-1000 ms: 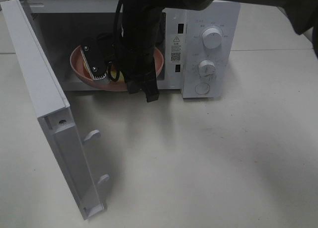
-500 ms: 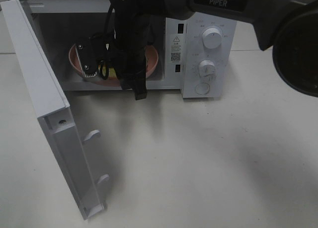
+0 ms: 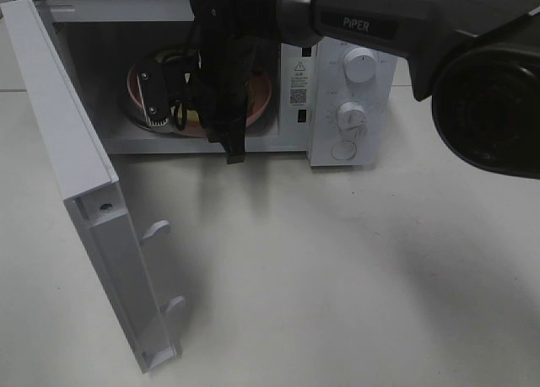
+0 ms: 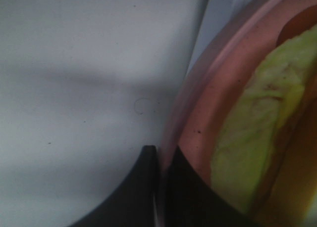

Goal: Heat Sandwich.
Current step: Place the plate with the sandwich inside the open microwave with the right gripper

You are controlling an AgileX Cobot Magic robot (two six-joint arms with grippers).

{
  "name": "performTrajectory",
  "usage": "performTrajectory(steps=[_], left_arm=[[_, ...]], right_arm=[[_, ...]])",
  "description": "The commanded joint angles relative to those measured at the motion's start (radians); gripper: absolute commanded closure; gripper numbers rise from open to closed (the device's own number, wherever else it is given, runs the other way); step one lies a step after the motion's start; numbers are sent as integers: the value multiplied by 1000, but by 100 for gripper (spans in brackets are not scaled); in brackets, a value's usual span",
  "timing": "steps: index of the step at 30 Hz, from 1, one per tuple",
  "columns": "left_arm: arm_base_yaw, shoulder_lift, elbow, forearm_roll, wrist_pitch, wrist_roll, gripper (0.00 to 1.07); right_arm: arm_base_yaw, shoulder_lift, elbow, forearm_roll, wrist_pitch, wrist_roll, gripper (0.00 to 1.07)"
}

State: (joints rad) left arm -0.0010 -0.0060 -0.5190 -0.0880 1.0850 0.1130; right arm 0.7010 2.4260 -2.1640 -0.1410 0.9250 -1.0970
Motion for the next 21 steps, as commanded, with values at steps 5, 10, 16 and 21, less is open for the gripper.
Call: performTrajectory(steps=[5,10,16,21], left_arm=[[2,-15,0,21,-15,0,7],[2,-15,0,21,-15,0,7],[2,-15,0,21,-14,0,7],[2,-15,0,21,-14,0,7]], right_arm=[[-15,16,-16,-18,-71,11,107],[-26,34,-16,-13,-73,11,107],[-27,39,-16,-17,-74,11,106],[-26,39,-16,-17,-74,14,94]])
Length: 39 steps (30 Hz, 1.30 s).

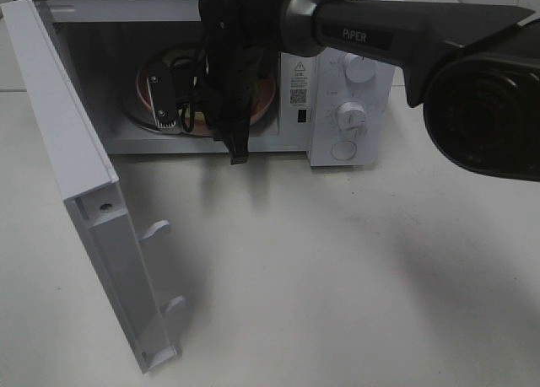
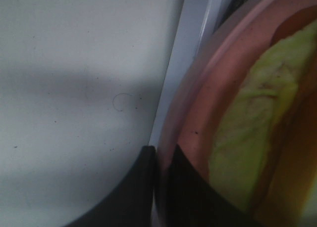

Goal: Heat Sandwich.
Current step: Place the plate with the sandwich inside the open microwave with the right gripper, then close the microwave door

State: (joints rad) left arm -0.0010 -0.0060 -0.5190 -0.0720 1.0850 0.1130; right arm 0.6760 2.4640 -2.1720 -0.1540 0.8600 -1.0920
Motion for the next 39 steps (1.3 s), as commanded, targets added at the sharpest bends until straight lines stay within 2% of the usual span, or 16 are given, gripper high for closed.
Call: performTrajectory(steps=[1,2,3,5,6,7,9,10,11,13,16,20,25,39], left_arm=[[2,-15,0,5,-14,0,7],[2,-15,0,5,-14,0,7],[2,-15,0,5,-14,0,7],[2,-15,0,5,-14,0,7],[2,-15,0,5,-14,0,7],[2,-15,0,5,-14,0,7],[2,-15,0,5,-14,0,7],[2,-15,0,5,-14,0,7],[2,-15,0,5,-14,0,7],[2,-15,0,5,-14,0,7],[2,-15,0,5,-14,0,7],[2,-15,0,5,-14,0,7],[2,-15,0,5,-14,0,7],[2,-15,0,5,-14,0,7]], right_arm=[[-1,1,-8,-4,-9,9,94],[-1,1,-8,-4,-10,10,90],[1,1,-8,-4,-15,12,79],[1,1,-8,-4,-21,32,65],[1,1,-8,-4,-21,32,65],[1,0,-8,-4,-26,79,53],[1,-4,-6,-4,-26,127,41],[1,-4,-6,-4,-26,127,41],[1,-8,-6,-4,-24,166,32],[1,-14,-6,-4,-23,180,25],[1,-25,-5,2,-22,192,24],[1,-50,16,2,-31,196,27],[1,-94,99,-14,-66,196,34],[1,-233,339,-67,-246,238,33]])
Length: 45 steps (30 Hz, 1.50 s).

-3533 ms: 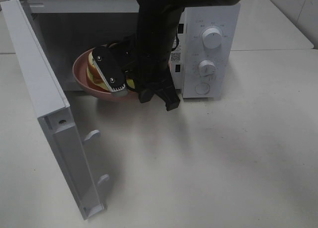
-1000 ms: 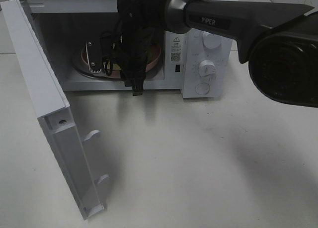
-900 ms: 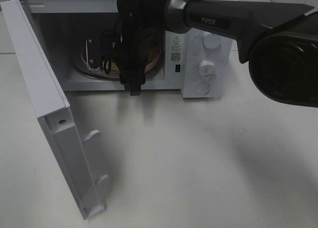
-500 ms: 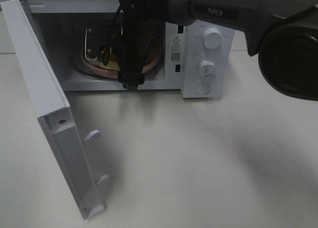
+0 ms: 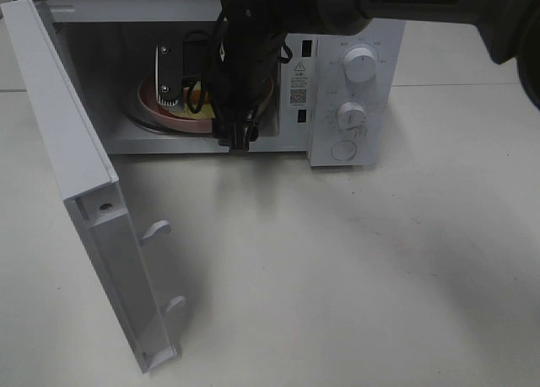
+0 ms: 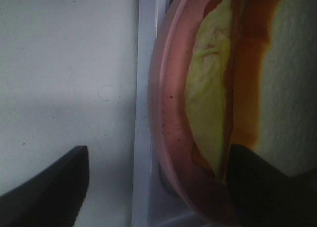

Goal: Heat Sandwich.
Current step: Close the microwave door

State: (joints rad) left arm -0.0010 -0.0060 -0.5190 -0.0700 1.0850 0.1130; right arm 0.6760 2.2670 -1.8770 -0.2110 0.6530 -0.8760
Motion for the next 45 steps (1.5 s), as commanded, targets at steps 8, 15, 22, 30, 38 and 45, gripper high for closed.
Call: performTrajectory(steps=[8,15,22,30,38,45], left_arm=[[2,-15,0,3,-14,0,7],[2,-15,0,3,-14,0,7],[2,-15,0,3,-14,0,7],[2,-15,0,3,-14,0,7],[2,-15,0,3,-14,0,7],[2,-15,0,3,-14,0,7]], right_arm=[[1,-142,217,-31,-141,55,24],[1,-256,392,-36,-212,59,24],[1,-336,506,-36,-230,63,25],[1,-443,644,-32,-267,155,27],[1,-571,784,-32,-269,321,30],[1,-660,894,-25,-267,446,31]])
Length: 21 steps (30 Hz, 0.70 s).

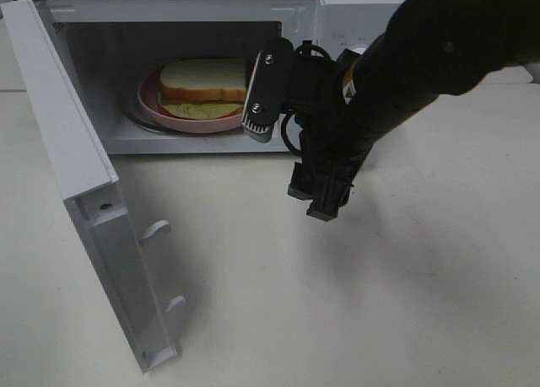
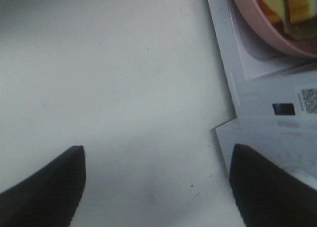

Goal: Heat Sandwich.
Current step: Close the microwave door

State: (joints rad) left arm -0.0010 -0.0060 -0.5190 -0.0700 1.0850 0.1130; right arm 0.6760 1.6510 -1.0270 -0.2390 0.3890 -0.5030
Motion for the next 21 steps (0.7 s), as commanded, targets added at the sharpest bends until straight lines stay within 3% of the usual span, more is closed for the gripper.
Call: performTrajectory(steps=[1,13,21], left_arm=[[2,-15,0,3,-14,0,7],[2,-15,0,3,-14,0,7],[2,-15,0,3,-14,0,7]], right_arm=[[1,-71,74,3,-3,126,31],[1,-221,215,4,42,384,31],[1,-383,267,4,220,605,31]])
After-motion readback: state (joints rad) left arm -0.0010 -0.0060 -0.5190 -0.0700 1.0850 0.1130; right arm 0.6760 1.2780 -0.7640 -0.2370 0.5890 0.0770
